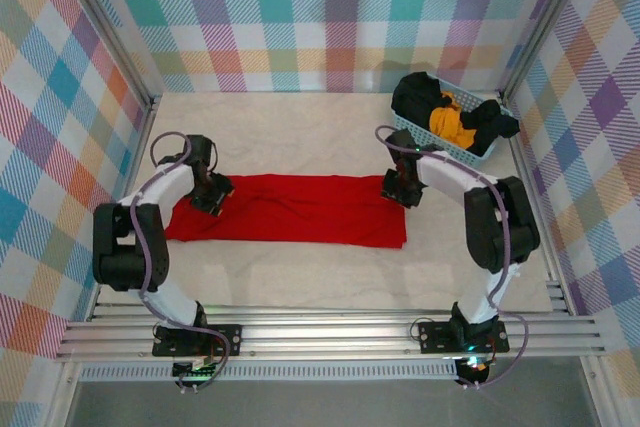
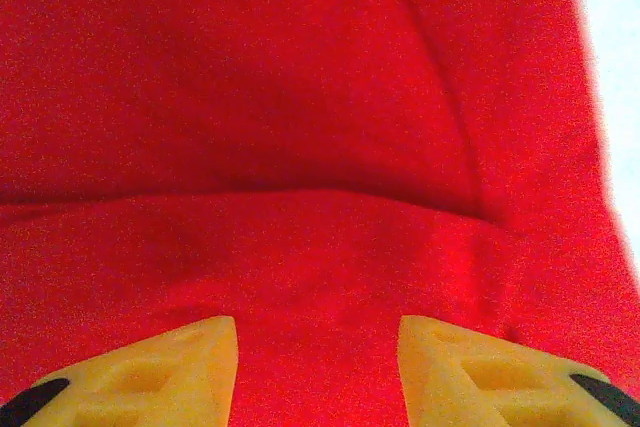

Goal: Fold and stack the t-shirts

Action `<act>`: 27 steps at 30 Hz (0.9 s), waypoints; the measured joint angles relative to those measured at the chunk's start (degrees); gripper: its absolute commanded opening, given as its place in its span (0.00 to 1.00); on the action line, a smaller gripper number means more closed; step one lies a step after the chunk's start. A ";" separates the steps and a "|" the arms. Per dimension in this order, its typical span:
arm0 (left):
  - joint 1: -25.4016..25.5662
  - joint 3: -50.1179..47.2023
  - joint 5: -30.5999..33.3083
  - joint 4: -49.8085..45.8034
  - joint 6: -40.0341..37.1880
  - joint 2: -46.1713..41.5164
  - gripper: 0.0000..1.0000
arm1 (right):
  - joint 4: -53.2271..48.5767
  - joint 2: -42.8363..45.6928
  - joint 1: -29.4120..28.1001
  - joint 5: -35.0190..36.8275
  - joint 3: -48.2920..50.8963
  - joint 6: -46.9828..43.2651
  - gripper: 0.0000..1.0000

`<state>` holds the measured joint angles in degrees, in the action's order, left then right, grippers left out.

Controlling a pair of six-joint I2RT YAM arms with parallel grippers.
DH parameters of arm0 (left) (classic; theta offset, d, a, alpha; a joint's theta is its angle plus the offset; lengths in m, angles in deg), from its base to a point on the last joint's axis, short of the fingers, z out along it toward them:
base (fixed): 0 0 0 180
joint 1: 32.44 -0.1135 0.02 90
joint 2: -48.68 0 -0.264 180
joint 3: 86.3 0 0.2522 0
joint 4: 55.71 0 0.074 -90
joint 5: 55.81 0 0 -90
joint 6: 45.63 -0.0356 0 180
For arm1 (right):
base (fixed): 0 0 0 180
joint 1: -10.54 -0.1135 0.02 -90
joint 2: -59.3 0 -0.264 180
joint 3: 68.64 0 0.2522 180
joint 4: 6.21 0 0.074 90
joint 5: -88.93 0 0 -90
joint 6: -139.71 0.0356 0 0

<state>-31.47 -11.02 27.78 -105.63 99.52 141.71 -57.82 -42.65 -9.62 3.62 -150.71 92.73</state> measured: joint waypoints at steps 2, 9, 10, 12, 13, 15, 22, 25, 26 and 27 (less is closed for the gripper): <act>0.00 -0.04 0.09 0.09 1.38 -1.57 0.47 | 0.24 0.46 0.92 -0.55 0.68 1.33 0.38; -0.26 -2.08 0.72 0.44 4.87 -2.51 0.47 | 2.19 -2.82 1.99 -2.16 0.15 4.37 0.14; -0.52 -2.58 0.66 0.61 5.07 -2.45 0.45 | 2.03 -3.34 1.99 -2.10 0.15 4.57 0.13; -1.60 -3.56 0.17 0.81 4.98 -1.77 0.44 | 1.86 -3.69 2.12 -1.25 0.79 5.03 0.15; -2.43 -3.72 -0.09 0.85 4.61 -1.09 0.44 | 1.86 -3.39 2.16 -0.83 1.27 5.03 0.16; -4.48 -3.54 -0.17 0.74 2.69 0.81 0.44 | 1.81 -1.70 2.29 0.46 2.80 4.50 0.17; -6.25 -4.24 1.57 -0.35 -0.94 -2.54 0.44 | 0.09 4.20 0.92 2.89 0.11 -1.86 0.29; -1.49 -6.82 1.86 -0.39 0.28 -8.66 0.44 | 0.15 2.03 -1.29 2.05 -4.81 -5.75 0.26; 0.20 -8.13 1.29 0.17 1.18 -10.12 0.43 | 0.15 0.59 -1.77 1.40 -6.45 -6.91 0.24; 1.66 -9.16 0.61 0.55 2.14 -10.56 0.43 | 0.04 -1.18 -2.21 0.72 -8.00 -7.96 0.24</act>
<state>-29.81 -20.18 28.39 -105.08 101.67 131.15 -57.77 -43.83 -11.83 4.34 -158.71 84.78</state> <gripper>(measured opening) 0.437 0.256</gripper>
